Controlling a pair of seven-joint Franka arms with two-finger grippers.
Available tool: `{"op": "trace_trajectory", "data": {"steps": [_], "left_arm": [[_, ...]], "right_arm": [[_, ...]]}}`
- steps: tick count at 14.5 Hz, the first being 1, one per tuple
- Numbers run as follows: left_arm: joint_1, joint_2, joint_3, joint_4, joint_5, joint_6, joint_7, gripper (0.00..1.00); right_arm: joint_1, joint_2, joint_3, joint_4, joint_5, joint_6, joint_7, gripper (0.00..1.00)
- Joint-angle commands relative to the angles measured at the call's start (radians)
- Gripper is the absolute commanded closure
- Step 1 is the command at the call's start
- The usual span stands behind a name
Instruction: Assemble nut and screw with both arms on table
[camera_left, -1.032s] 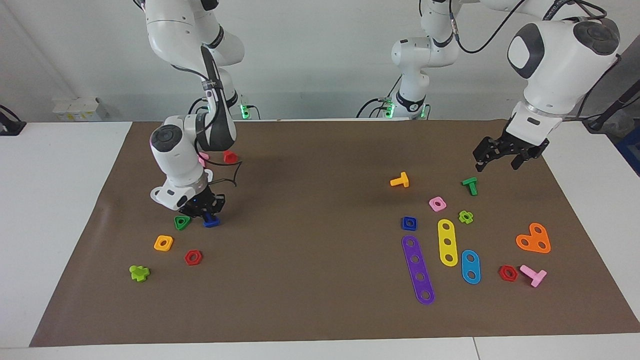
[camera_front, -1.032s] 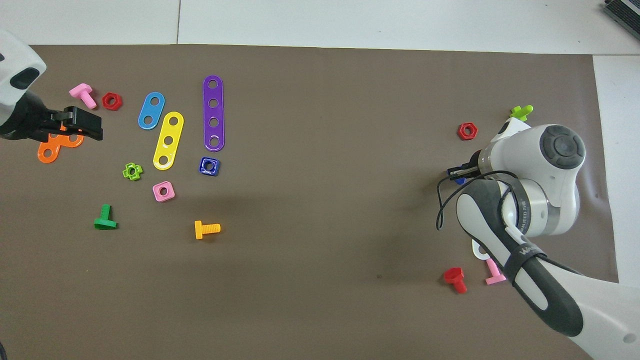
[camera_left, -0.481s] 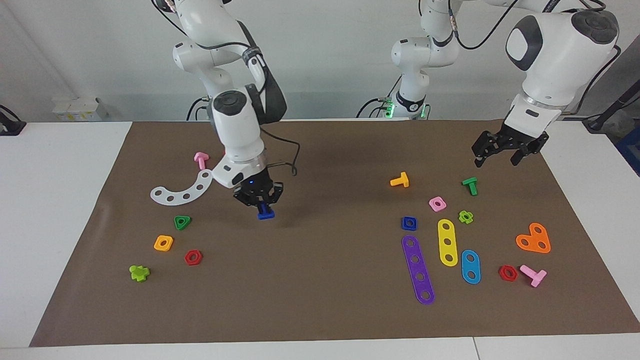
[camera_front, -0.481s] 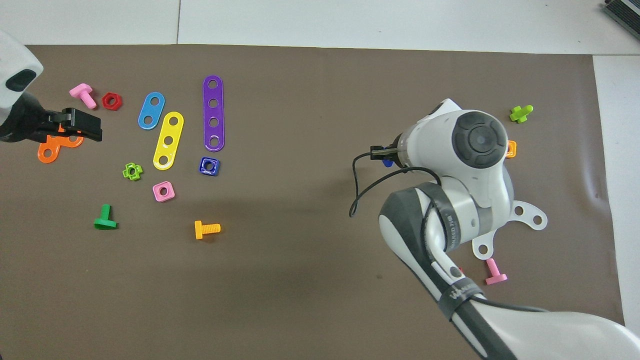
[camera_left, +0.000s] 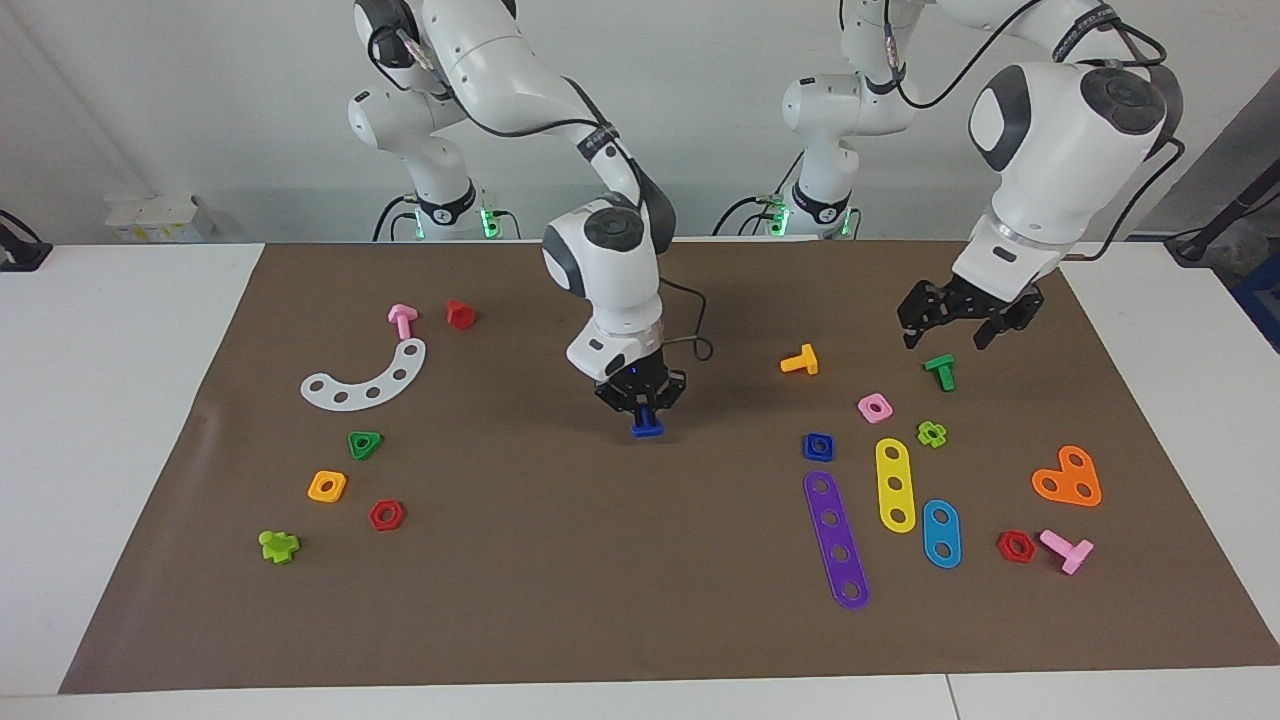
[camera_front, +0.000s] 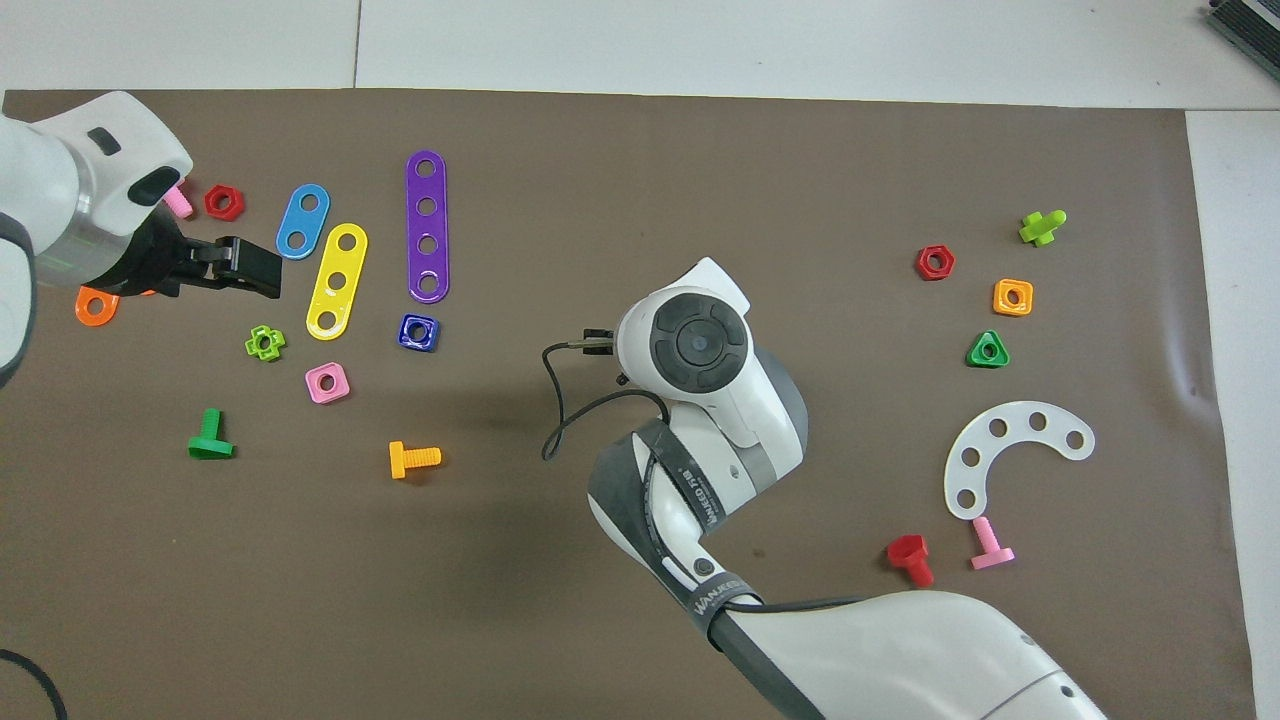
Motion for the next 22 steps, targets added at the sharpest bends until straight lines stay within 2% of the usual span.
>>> {"op": "trace_trajectory", "data": {"steps": [1, 4, 5, 6, 8, 10, 13, 15, 22], "left_arm": [[-0.007, 0.031, 0.009, -0.015, -0.026, 0.063, 0.000, 0.04], [-0.033, 0.064, 0.011, -0.043, -0.053, 0.153, 0.001, 0.04], [-0.036, 0.065, 0.011, -0.065, -0.055, 0.188, 0.001, 0.05], [-0.047, 0.067, 0.009, -0.096, -0.057, 0.236, 0.001, 0.06], [-0.076, 0.099, 0.009, -0.139, -0.057, 0.320, 0.004, 0.08], [-0.113, 0.149, 0.011, -0.147, -0.055, 0.383, 0.012, 0.09], [-0.150, 0.214, 0.012, -0.188, -0.047, 0.483, 0.036, 0.12], [-0.151, 0.252, 0.011, -0.195, -0.047, 0.512, 0.133, 0.15], [-0.153, 0.246, 0.011, -0.265, -0.046, 0.514, 0.294, 0.20]], "right_arm": [[-0.007, 0.047, -0.003, 0.036, -0.027, 0.033, 0.027, 1.00], [0.010, 0.061, -0.006, 0.022, -0.030, 0.050, 0.055, 1.00], [0.011, 0.061, -0.006, 0.021, -0.031, 0.050, 0.058, 0.23], [0.014, 0.061, -0.009, 0.022, -0.036, 0.044, 0.064, 0.00], [0.011, 0.042, -0.009, 0.025, -0.044, 0.035, 0.093, 0.00], [-0.002, -0.037, -0.015, 0.021, -0.044, -0.038, 0.092, 0.00], [-0.083, -0.166, -0.016, 0.015, -0.045, -0.166, 0.075, 0.00], [-0.151, -0.223, -0.016, 0.015, -0.045, -0.235, 0.042, 0.00], [-0.435, -0.415, -0.013, 0.018, -0.041, -0.491, -0.297, 0.00]]}}
